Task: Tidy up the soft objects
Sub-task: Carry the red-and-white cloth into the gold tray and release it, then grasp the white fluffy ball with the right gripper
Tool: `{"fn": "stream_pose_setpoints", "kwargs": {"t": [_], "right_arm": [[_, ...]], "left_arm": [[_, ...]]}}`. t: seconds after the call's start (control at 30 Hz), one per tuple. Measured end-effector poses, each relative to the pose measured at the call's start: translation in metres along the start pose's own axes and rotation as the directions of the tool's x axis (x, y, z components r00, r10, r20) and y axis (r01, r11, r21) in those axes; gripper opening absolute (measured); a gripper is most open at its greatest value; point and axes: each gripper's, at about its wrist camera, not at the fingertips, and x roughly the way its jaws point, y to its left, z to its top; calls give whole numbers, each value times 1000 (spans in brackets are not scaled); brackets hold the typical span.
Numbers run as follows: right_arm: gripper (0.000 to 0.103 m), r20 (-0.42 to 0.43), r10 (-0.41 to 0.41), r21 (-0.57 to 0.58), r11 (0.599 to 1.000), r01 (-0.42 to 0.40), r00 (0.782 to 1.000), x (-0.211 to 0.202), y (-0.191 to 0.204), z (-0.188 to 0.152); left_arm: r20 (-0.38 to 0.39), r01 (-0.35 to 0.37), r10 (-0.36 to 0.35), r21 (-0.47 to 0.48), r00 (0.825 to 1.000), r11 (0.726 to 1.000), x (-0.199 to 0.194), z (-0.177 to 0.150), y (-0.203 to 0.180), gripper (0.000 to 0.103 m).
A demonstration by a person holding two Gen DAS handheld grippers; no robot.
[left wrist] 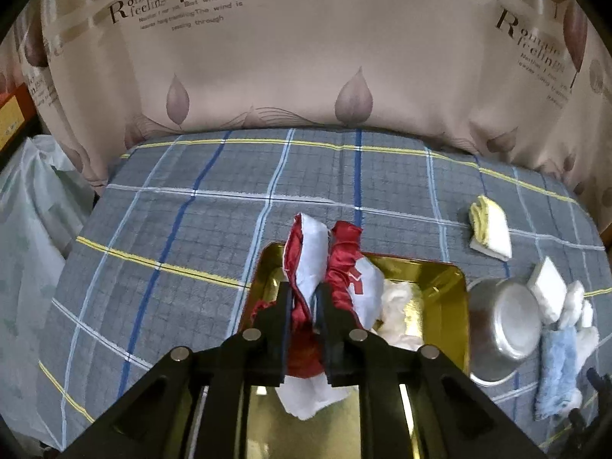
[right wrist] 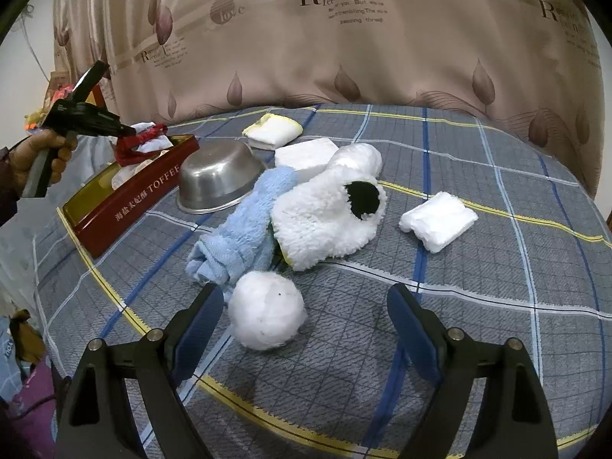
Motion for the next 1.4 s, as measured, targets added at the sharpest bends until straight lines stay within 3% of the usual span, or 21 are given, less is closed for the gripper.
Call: {"fn": "stream_pose_setpoints", "kwargs": {"t": [0.23, 0.37, 0.53, 0.6, 0.7, 0.93, 1.0, 1.13, 1.27, 1.4], "right_arm": [[86, 0, 5, 6, 1000, -5, 1000, 0, -1, 0], [86, 2, 8, 6, 1000, -8, 1000, 0, -2, 0], [86, 2, 10, 5, 1000, -10, 1000, 0, -2, 0], [86, 2, 9, 4, 1000, -9, 1000, -1, -1, -1], [86, 1, 12, 0, 1000, -12, 1000, -1, -1, -1], [85, -13, 26, -23, 999, -26, 1000, 2, 3, -1], [80, -24, 29, -31, 999, -30, 999, 4, 5, -1], [72, -49, 34, -38, 999, -36, 998, 9, 6, -2], [63, -76, 30, -52, 998, -34, 997, 14, 9, -2], [45, -107, 23, -68, 997, -30, 994, 19, 12, -3]], "left_arm": [[-10, -67, 68, 53, 998, 996, 13, -2, -6, 24], [61, -169, 165, 56, 984, 984, 0, -5, -7, 27], [147, -174, 172, 4, 974, 985, -38, -7, -2, 45], [185, -192, 187, 9, 965, 981, -52, -10, -5, 47], [210, -191, 185, 4, 960, 982, -70, -20, -10, 47], [203, -64, 77, -68, 976, 996, -102, -78, -19, 49], [182, -22, 37, -85, 983, 996, -107, -102, -21, 49], [140, -9, 25, -110, 990, 994, -111, -141, -21, 49], [133, -55, 71, -124, 989, 991, -119, -174, -21, 49], [136, -62, 85, -167, 987, 984, -127, -201, -17, 49]]}}
